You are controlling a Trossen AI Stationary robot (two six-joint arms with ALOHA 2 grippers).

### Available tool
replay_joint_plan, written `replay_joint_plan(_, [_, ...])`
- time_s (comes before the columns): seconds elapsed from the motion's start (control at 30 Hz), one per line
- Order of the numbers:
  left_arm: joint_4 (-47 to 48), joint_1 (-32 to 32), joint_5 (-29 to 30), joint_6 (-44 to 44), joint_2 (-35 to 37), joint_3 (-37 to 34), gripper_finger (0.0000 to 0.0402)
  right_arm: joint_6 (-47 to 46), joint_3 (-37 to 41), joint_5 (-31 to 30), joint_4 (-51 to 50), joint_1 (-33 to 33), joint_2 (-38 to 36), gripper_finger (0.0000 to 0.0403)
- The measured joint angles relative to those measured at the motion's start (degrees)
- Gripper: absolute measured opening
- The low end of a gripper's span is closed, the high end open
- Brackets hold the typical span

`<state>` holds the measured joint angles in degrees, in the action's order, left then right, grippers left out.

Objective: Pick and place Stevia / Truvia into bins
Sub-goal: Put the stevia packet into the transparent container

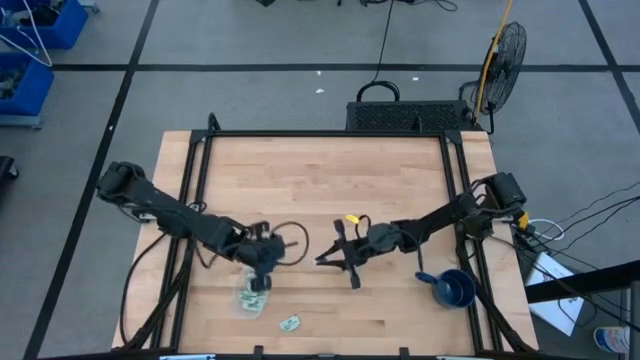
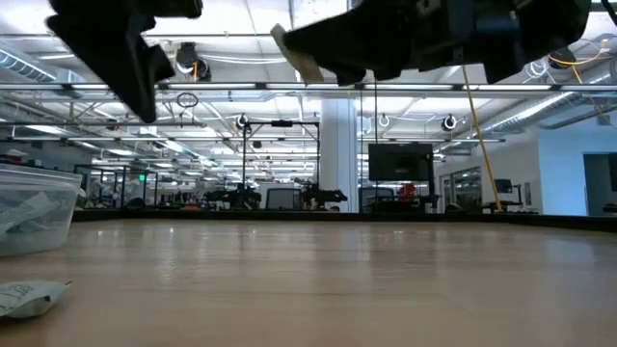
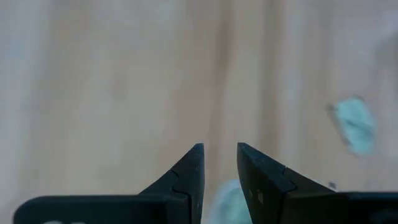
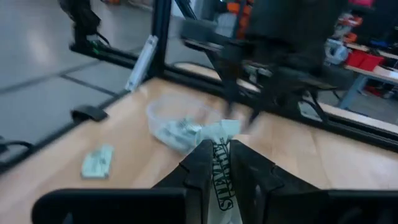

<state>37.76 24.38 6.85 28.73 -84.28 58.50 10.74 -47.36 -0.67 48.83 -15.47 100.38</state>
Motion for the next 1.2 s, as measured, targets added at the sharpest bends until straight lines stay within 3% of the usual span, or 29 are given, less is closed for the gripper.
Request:
replay_joint_plan(0.2, [9.5,-1.0,18.2,1.4,7.6,0.1,0.0099,2.7,-4.1,1.0,2.0,-0.1,1.7,0.0052])
replay_joint_plan(0.37, [12.2,-3.1,29.0,0.7,14.3,0.1,0.0099,5.2,-15.0,5.3,-1.8,0.4,9.4,0.0052])
replay_joint_plan(0.53, [11.7,-6.3,30.6,0.1,19.1,0.1,0.0099,5.6,-27.9,6.9,-2.9,1.0,20.5,0.0052])
replay_joint_plan(0.77, [11.8,-9.2,30.4,-0.1,20.6,0.1,0.0099,4.5,-43.0,7.0,-3.7,1.3,34.5,0.0052])
replay_joint_plan(0.97, [11.8,-9.3,27.6,-0.1,20.3,0.1,0.0099,5.1,-48.5,8.6,-4.5,1.3,39.7,0.0062])
replay_joint_plan(1.2, [11.7,-9.1,27.1,0.9,20.4,0.1,0.0099,5.0,-49.4,9.7,-7.8,2.1,40.6,0.0117])
